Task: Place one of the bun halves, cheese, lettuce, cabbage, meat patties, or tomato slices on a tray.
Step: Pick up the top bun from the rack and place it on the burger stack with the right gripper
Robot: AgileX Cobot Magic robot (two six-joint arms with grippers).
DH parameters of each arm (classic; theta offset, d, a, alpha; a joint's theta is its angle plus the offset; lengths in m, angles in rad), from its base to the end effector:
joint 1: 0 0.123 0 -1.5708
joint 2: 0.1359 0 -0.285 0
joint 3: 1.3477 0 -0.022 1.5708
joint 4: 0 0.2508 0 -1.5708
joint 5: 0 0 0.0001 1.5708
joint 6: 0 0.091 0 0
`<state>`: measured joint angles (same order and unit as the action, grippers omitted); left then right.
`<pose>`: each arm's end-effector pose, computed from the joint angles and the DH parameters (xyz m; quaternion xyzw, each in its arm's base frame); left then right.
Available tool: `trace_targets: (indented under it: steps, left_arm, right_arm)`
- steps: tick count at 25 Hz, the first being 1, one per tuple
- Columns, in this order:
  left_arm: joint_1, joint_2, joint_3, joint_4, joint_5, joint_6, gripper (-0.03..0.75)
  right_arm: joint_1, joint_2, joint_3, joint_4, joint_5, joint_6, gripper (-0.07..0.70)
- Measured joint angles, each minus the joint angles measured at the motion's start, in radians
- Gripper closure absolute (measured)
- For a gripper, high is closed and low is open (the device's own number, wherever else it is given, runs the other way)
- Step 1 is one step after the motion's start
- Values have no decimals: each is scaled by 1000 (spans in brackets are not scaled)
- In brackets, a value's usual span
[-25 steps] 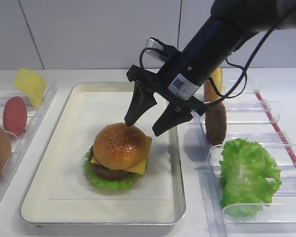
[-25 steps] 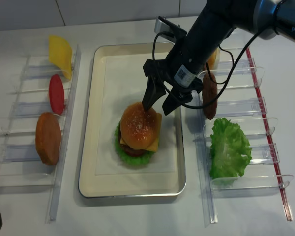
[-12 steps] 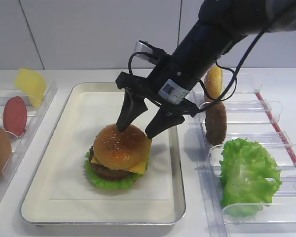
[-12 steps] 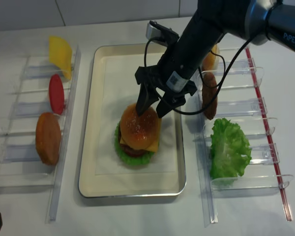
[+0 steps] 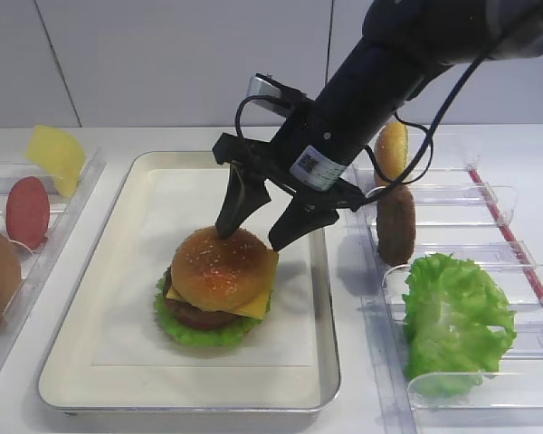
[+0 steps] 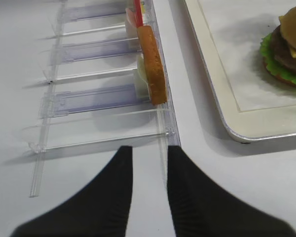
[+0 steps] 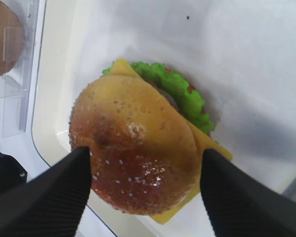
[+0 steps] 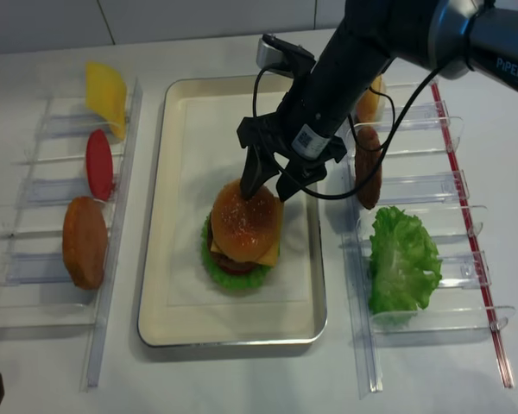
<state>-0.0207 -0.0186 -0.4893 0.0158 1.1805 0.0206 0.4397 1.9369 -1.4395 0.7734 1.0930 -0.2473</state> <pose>-0.0119 0.0016 0.2648 0.0174 0.8809 0.0078 0.4730 0.3299 0.2176 0.2233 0.1592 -0.9261 -0.3420 0.0016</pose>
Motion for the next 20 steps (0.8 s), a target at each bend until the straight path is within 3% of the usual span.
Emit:
trace_targets:
  steps: [20]
  left_arm:
    - [0,0,0,0,0,0,545]
  right_arm:
    - [18,6,-1,27,-9,-5,148]
